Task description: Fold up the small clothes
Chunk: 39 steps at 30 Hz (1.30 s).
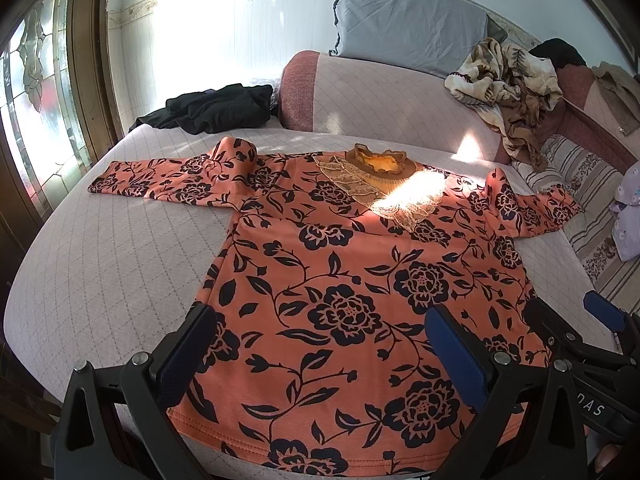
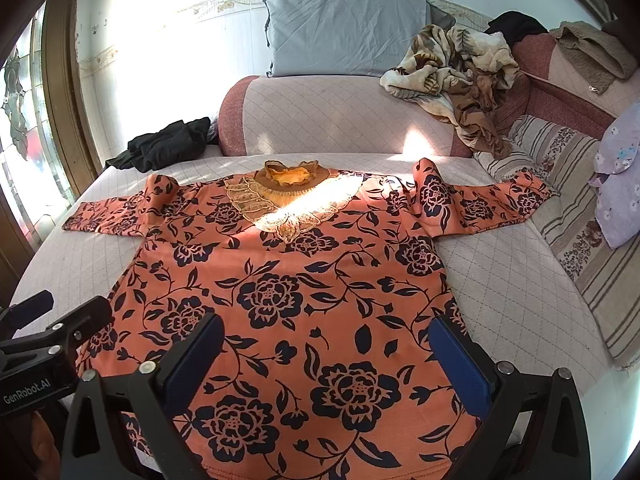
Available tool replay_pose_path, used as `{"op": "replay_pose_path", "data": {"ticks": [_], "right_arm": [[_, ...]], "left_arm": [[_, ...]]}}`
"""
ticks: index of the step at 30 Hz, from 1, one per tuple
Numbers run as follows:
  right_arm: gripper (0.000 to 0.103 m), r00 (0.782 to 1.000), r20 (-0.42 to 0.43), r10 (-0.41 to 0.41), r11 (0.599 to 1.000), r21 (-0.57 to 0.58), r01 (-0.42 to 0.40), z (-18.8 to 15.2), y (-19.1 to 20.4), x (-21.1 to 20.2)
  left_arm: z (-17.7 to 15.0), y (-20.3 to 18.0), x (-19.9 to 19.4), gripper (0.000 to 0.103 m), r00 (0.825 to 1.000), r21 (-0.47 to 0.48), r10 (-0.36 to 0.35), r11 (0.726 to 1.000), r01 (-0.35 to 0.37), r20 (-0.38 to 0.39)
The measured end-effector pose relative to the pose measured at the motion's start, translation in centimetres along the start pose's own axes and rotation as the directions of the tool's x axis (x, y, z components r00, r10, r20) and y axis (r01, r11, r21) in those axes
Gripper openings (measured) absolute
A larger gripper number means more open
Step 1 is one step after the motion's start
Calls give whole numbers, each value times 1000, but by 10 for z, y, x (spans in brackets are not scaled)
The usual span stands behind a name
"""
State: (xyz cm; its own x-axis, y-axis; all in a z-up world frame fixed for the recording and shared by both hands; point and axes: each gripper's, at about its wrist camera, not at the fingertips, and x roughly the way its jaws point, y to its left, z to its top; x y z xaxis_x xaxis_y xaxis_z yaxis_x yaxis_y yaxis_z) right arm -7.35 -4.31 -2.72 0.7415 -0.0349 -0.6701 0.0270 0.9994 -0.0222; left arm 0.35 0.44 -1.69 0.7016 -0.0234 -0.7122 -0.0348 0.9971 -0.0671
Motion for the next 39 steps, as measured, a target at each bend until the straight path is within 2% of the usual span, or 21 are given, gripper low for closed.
{"op": "replay_pose_path", "data": {"ticks": [9,11,14,17,20,23,25,28,31,33,35,37,39], "right_arm": [[103,1000,-3,1,1000,0,-1,0,0,2],[103,1000,-17,10,1000,4,-10,0,-3,6],[103,996,-64,69,996,52,-66,0,-23,17],[103,989,-78,126,978,179,-110,2,-68,27],[103,988,-50,145,946,298,-124,11,-126,36],[103,992,-24,126,898,428,-103,26,-194,55],[103,993,-22,117,846,526,-89,37,-241,75],[102,997,-22,71,776,630,-41,57,-307,109],[89,1000,-20,24,699,715,-3,79,-366,145],[73,999,-41,-17,679,733,42,96,-393,170],[66,996,-73,-55,683,724,91,112,-412,194],[66,991,-96,-89,670,731,131,126,-430,218],[66,981,-113,-156,652,735,188,137,-448,237]], "left_arm": [[1,1,0,103,1000,-3,-5,1000,5,-3],[4,11,2,103,1000,-25,-12,1000,12,-5],[13,44,14,103,999,-101,-15,995,12,-30],[23,91,31,103,997,-190,56,980,-65,-52],[29,145,51,103,985,-284,155,944,-170,-74],[31,191,75,103,961,-356,242,893,-274,-135],[33,212,88,103,944,-384,289,863,-329,-159],[38,229,106,103,927,-406,338,834,-374,-161],[41,235,127,103,912,-390,380,825,-410,-155],[42,240,139,103,903,-379,397,819,-430,-165],[40,246,147,103,900,-408,392,803,-435,-189],[39,250,150,103,900,-431,391,791,-435,-190],[39,251,154,103,895,-421,400,790,-446,-197]]}}
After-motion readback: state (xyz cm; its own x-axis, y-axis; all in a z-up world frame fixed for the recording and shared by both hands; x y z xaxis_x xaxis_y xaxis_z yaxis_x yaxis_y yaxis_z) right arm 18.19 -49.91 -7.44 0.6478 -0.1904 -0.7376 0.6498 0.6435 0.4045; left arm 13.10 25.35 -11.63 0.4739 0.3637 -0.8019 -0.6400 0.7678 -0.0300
